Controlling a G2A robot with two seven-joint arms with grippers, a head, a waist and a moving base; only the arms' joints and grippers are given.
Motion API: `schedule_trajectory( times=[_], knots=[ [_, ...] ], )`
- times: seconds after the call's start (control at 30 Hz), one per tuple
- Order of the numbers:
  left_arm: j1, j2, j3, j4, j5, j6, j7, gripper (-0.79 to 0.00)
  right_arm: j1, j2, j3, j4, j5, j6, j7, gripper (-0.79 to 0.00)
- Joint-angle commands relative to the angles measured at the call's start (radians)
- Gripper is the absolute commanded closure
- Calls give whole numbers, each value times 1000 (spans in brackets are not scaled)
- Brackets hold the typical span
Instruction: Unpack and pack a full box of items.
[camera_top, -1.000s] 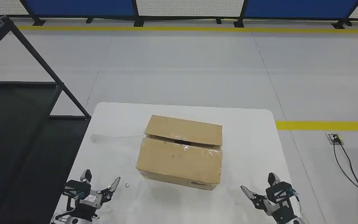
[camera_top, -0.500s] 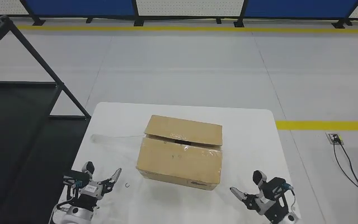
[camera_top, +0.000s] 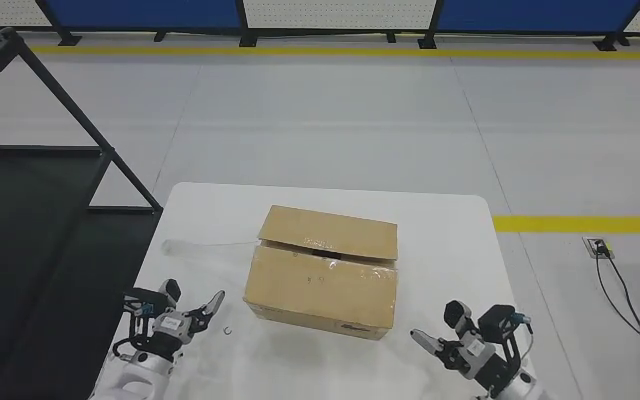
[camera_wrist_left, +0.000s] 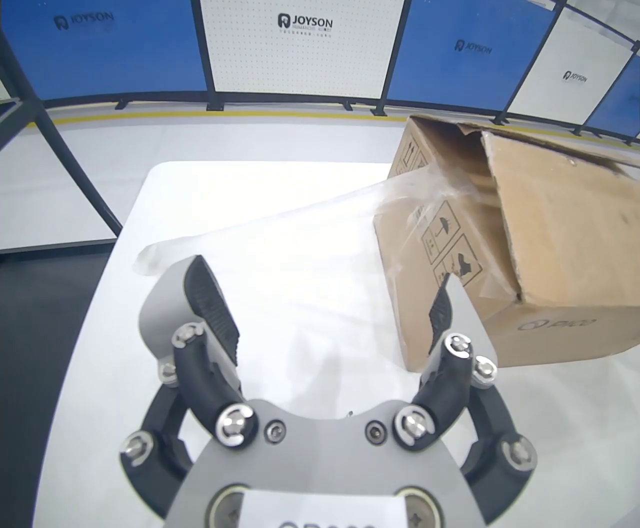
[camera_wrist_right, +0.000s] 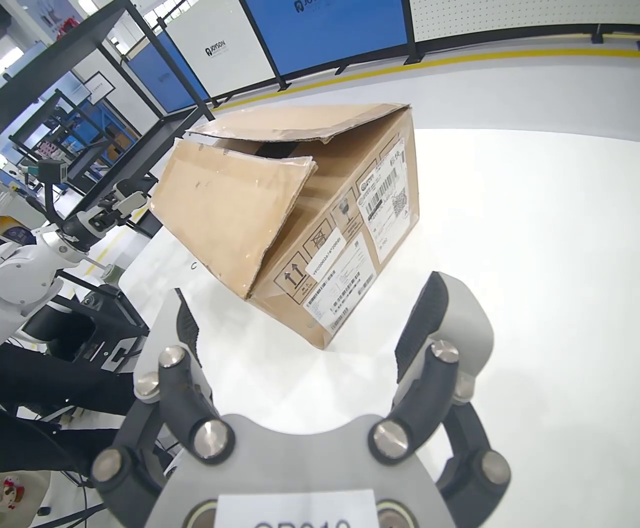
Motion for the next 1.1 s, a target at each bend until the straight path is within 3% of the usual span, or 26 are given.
schedule_trajectory(
  times=[0.0, 0.2, 0.43, 0.77, 1.07],
  knots=[
    [-24, -4, 24, 10, 15, 33, 1, -785, 12, 0, -9, 21, 37, -8, 3, -785],
    [-108, -16, 103, 50, 56, 109, 3, -785, 62, 1, -32, 61, 127, -50, 45, -785],
    [-180, -24, 180, 117, 128, 118, -23, -785, 82, 6, -30, 91, 198, -94, 81, -785],
    [-162, -30, 217, 112, 161, 101, 0, -785, 91, 16, -12, 111, 273, -127, 137, -785],
    [-128, -31, 189, 74, 144, 123, 25, -785, 118, 27, -2, 114, 331, -139, 227, -785]
  ],
)
